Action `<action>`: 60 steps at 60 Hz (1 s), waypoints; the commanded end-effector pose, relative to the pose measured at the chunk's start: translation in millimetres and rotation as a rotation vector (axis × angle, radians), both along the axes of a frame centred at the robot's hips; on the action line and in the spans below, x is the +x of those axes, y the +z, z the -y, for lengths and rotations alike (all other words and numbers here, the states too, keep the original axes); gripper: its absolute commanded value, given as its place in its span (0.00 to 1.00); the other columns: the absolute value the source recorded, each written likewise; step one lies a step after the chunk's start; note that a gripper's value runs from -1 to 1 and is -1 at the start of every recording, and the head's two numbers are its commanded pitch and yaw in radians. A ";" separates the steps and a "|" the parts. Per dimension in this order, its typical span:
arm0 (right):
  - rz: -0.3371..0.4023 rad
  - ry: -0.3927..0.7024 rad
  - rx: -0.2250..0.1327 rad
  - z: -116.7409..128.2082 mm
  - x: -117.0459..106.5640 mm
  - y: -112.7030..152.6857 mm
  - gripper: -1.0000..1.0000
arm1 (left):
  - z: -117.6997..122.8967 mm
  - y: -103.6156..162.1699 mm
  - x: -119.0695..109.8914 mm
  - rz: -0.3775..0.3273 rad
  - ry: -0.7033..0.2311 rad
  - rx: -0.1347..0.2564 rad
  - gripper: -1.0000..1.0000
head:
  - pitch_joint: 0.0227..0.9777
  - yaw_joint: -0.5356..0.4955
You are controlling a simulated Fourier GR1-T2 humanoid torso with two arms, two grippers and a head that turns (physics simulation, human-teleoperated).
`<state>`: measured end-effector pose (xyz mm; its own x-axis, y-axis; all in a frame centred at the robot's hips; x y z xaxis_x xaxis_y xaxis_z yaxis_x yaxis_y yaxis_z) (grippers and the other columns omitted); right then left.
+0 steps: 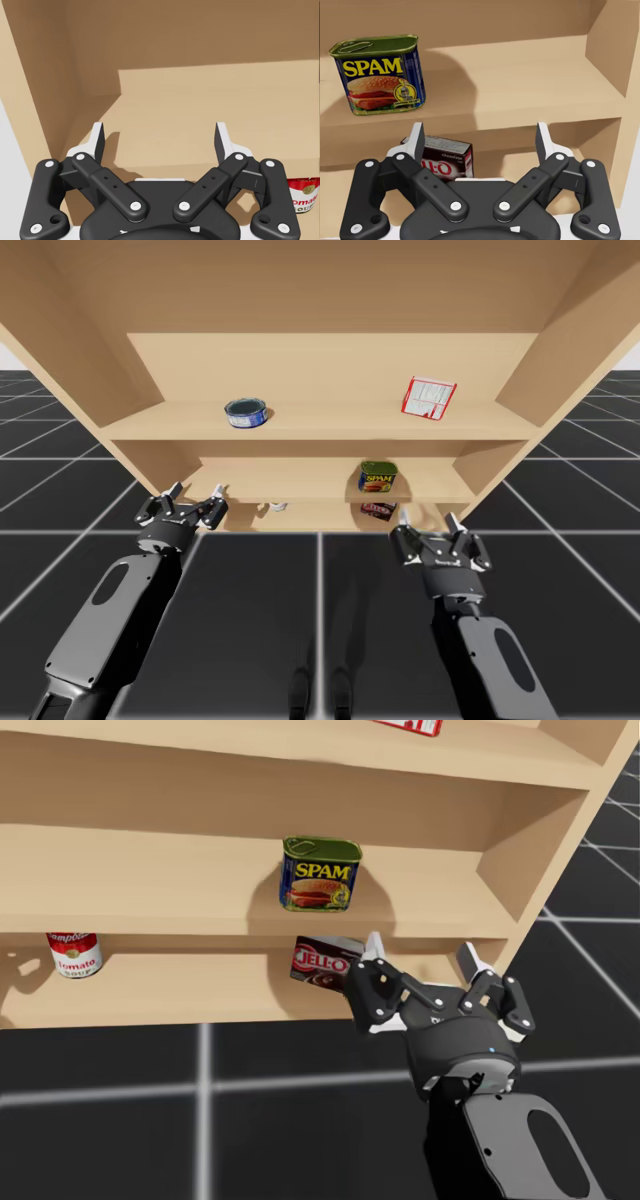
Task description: Retrieve the pudding box from the shelves.
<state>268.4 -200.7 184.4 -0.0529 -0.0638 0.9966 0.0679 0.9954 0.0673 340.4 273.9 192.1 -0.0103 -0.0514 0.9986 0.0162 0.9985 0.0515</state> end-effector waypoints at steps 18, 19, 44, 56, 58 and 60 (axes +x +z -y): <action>-0.045 -0.035 -0.032 -55.6 9.8 -61.4 0.00 | 5.6 -9.8 -3.1 -0.026 -0.009 -0.003 0.00 | 0.75 0.30; -0.044 -0.042 -0.038 -56.2 11.7 -62.7 0.00 | 5.6 -9.8 -3.2 -0.025 -0.008 -0.002 0.00 | 0.75 0.30; -0.100 -0.197 -0.070 -75.3 60.3 -81.4 0.00 | 5.1 -9.7 -3.6 -0.016 0.012 0.008 0.00 | 0.76 0.30; -0.121 -0.234 -0.091 -83.9 74.4 -80.4 0.00 | 5.2 -9.3 -3.9 -0.015 0.019 0.008 0.00 | 0.76 0.29; -0.121 -0.238 -0.096 -84.9 75.8 -80.2 0.00 | 5.1 -9.3 -4.0 -0.014 0.020 0.007 0.00 | 0.76 0.29; -0.123 -0.239 -0.102 -87.6 77.9 -79.1 0.00 | 4.9 -9.0 -4.1 -0.013 0.023 0.007 0.00 | 0.76 0.29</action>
